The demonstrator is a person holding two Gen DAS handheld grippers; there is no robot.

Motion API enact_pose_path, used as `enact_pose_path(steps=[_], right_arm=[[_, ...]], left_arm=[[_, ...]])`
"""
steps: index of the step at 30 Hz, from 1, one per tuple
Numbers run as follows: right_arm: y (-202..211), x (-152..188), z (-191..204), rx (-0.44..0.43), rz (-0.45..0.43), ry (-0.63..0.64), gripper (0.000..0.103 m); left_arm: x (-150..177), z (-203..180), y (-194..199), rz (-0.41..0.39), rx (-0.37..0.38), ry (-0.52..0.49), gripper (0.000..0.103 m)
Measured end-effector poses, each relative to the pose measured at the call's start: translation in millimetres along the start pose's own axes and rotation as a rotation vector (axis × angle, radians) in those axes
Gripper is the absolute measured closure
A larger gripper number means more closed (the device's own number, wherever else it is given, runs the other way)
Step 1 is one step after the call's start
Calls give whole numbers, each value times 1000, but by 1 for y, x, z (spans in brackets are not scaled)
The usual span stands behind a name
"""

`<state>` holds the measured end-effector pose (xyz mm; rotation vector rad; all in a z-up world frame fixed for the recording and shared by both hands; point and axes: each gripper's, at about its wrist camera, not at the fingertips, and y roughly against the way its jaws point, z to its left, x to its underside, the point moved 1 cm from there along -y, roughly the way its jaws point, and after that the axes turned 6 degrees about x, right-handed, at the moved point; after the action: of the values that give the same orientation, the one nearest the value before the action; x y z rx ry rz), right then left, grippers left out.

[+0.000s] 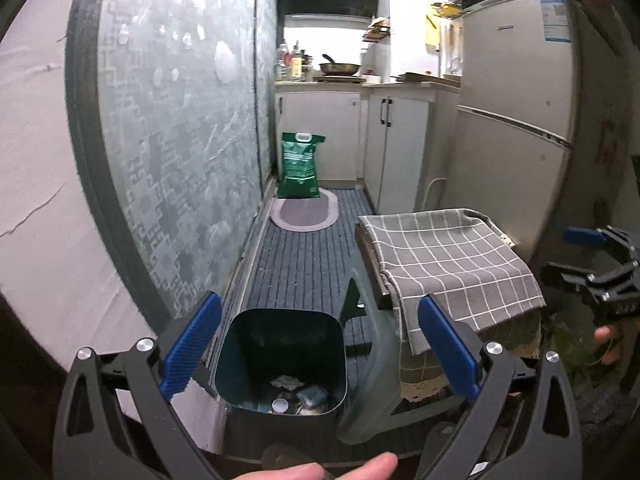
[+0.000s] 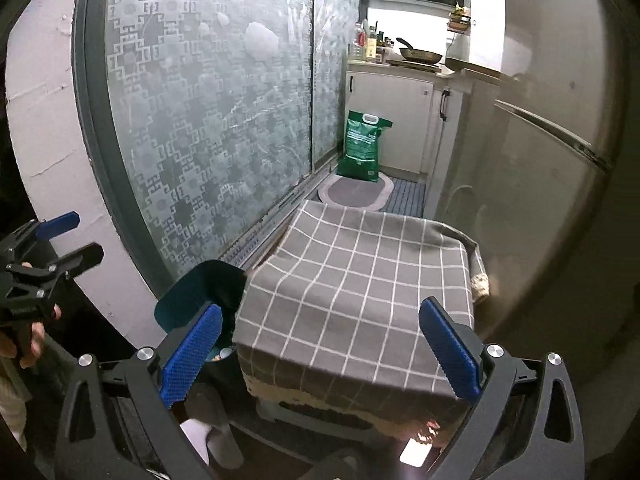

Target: Collect trash

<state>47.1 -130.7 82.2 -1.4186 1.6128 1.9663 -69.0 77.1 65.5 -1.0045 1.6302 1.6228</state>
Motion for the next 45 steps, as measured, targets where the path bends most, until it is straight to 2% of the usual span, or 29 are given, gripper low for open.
enact_pose_path(steps=[13, 45], right_arm=[[3, 11, 6, -49, 14, 19, 3], [5, 12, 8, -57, 15, 32, 3]], left_arm=[[6, -5, 0, 24, 14, -14, 3], [9, -7, -2, 37, 9, 2, 3]])
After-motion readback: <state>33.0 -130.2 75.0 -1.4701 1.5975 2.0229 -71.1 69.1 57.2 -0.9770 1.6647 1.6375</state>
